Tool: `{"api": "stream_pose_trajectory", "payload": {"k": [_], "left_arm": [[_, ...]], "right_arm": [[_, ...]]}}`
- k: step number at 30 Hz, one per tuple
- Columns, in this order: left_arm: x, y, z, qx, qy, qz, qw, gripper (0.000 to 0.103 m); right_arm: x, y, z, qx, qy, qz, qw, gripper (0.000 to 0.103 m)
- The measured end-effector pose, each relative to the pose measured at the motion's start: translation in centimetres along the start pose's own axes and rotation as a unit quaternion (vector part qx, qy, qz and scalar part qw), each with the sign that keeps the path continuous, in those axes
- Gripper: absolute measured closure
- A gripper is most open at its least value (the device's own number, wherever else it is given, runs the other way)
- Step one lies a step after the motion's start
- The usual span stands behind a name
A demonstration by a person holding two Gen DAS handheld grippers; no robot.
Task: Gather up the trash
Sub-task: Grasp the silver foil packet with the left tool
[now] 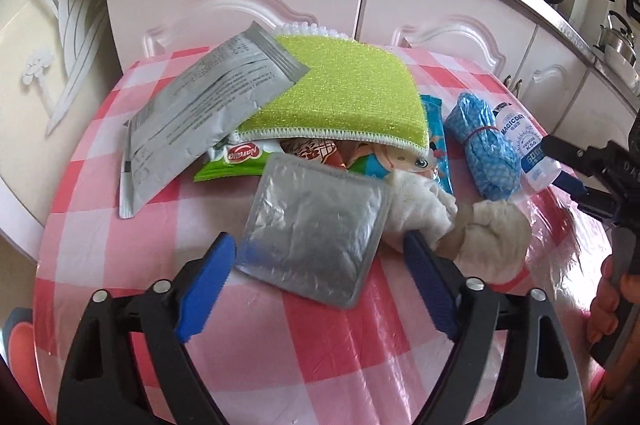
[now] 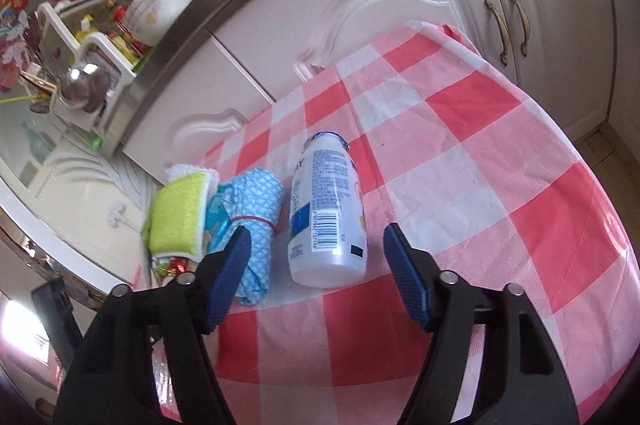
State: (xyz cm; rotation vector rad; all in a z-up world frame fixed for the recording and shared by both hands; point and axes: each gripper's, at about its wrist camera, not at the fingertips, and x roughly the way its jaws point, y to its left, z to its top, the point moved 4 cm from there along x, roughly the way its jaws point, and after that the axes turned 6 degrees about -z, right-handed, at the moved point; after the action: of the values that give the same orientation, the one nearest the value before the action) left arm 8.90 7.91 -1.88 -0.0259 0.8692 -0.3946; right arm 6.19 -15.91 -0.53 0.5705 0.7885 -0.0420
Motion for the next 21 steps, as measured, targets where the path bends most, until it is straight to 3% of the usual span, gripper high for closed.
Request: {"api": "stream_pose_trajectory", "payload": {"k": [9, 11, 19, 21], "left_arm": [[0.2, 0.5, 0.1, -0.012, 0.0, 0.009, 0.9999, 0.046], [0.1, 0.6, 0.1, -0.015, -0.002, 0.011, 0.9998, 0.051], [-0.5, 1.4, -0.3, -0.03, -0.007, 0.027, 0.9991, 0.085], [-1.0, 1.4, -0.5, -0.032, -0.011, 0.029, 0.999, 0.089]], "right_arm": [[0.9, 0.6, -0.4, -0.028, 0.011, -0.035, 0.999, 0.059], [0.9, 0.6, -0.4, -0.028, 0.012, -0.033, 0.999, 0.059], [0.6, 0.8, -0.6, -0.033, 0.008, -0.021, 0.999, 0.06], [0.4, 0.7, -0.6, -0.029, 0.006, -0.016, 0.999, 0.06]]}}
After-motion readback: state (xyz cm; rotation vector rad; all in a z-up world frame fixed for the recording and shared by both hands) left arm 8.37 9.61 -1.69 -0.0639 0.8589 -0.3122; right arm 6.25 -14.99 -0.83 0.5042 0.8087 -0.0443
